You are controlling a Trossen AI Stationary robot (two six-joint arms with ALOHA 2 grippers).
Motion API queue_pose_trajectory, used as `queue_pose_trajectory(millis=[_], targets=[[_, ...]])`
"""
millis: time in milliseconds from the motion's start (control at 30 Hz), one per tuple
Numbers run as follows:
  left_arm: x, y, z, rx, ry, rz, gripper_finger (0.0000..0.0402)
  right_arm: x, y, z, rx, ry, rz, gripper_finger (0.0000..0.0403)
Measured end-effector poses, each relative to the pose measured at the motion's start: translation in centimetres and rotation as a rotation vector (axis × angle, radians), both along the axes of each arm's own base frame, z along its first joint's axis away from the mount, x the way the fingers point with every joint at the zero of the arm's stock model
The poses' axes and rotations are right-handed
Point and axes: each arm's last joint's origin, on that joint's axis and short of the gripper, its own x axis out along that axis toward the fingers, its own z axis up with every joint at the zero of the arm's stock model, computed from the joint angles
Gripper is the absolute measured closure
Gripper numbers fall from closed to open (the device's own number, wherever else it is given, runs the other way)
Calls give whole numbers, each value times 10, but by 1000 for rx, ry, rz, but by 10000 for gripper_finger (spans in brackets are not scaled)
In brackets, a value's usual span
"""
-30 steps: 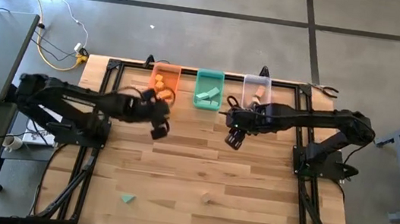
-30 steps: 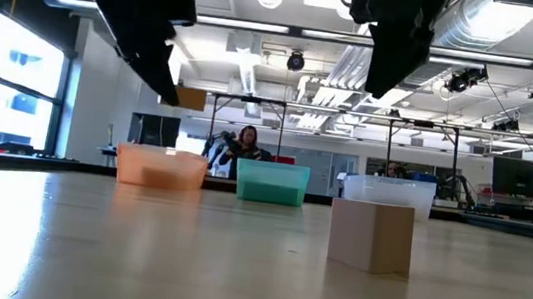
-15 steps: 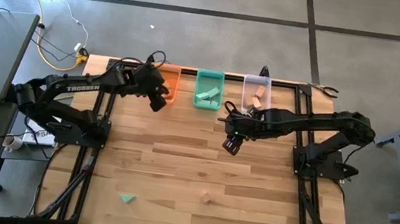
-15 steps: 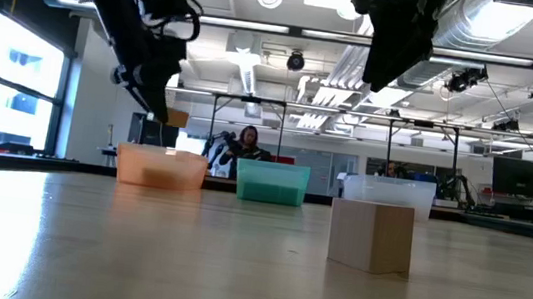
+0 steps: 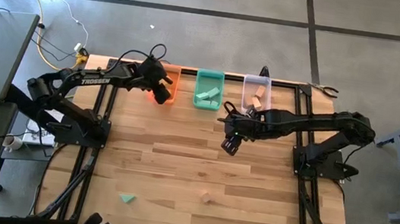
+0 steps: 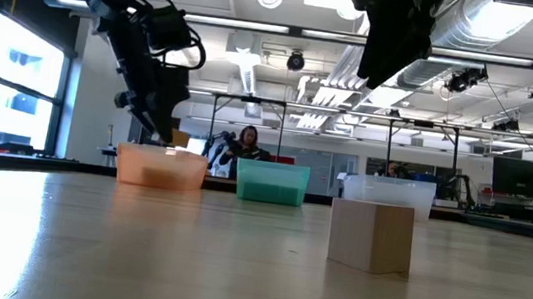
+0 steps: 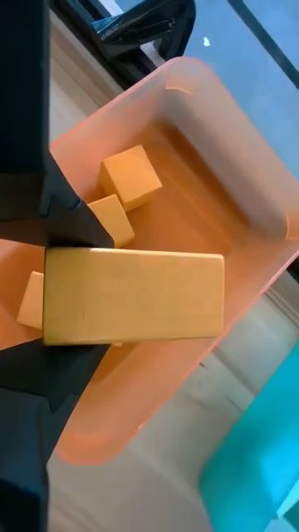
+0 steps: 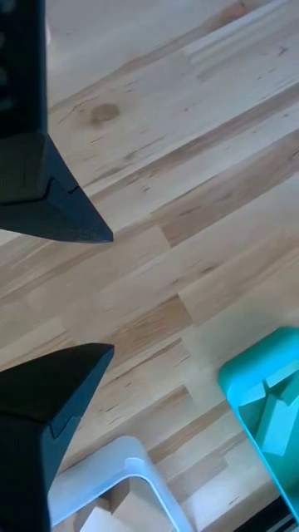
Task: Sort & place blocks by color
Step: Put the orange block into the orange bin, then put the blue block into the blue bin
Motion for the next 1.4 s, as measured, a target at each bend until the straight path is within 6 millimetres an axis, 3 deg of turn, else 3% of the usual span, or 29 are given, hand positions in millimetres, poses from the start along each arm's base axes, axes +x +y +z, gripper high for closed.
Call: queue_pose_trajectory(millis=[367,567,733,933,1133,1400], targets=[[1,3,19,-70,5,18,185,0,0,0,-1,1,0,208],[-4,-10,34,-217,73,-33,167,0,0,0,-1,1,0,208],[-8,-38,44,-293,118,-88,171,0,0,0,-1,1,0,208],[-10,-84,61,-285,51,-134,171,0,0,0,-2,1,-1,208],[-26,-132,55,-347,-25,-138,170,0,0,0,-3,1,-1,208],[-42,-182,48,-463,-130,-103,172,1,0,0,-7,-4,-3,208]])
